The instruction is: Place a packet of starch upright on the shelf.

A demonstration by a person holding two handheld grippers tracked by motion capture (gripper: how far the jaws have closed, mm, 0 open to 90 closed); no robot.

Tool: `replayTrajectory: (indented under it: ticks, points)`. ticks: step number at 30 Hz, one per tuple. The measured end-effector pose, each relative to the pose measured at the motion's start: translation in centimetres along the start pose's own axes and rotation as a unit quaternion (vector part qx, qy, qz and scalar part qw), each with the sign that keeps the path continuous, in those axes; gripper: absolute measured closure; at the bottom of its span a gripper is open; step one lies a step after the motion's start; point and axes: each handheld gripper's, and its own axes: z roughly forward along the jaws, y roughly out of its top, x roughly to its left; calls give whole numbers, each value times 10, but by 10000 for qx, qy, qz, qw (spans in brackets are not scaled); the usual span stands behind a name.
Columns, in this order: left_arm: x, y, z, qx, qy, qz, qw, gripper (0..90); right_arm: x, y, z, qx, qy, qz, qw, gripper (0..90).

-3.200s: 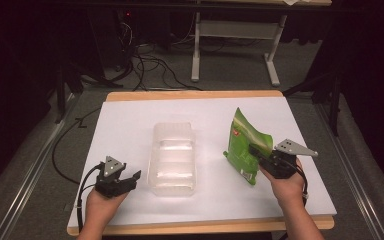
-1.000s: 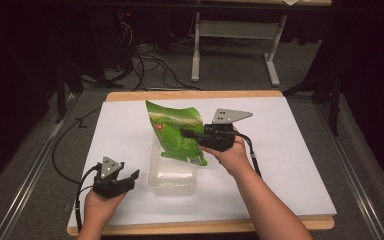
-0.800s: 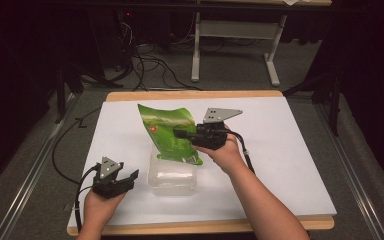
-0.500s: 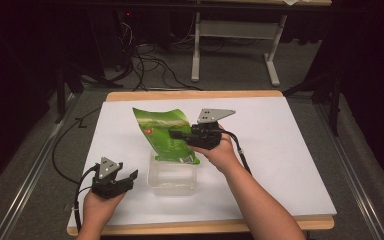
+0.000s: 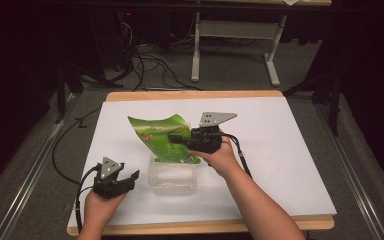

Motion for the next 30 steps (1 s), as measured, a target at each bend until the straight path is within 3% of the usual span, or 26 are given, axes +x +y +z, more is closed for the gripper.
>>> replayTrajectory:
  ticks: [3,8,16,22,25,30]
  points:
    - [0,0,0,-4,-2,-2,10000,382,-2,0,-1,-44,19,70,10000,870]
    - [0,0,0,-6,-7,-8,10000,382,-8,-14,5,208,-89,257,9994,870]
    - [-1,1,1,16,-31,-20,10000,384,-10,-19,12,32,-70,414,9991,871]
    - [0,2,2,-64,-137,-223,9996,403,-8,-23,12,66,-425,377,9984,830]
    - [-2,4,3,-163,-184,-313,9992,437,-4,-22,9,56,-700,311,9971,774]
    - [-3,8,8,-295,-335,-587,9973,512,1,-24,5,154,-957,247,9950,731]
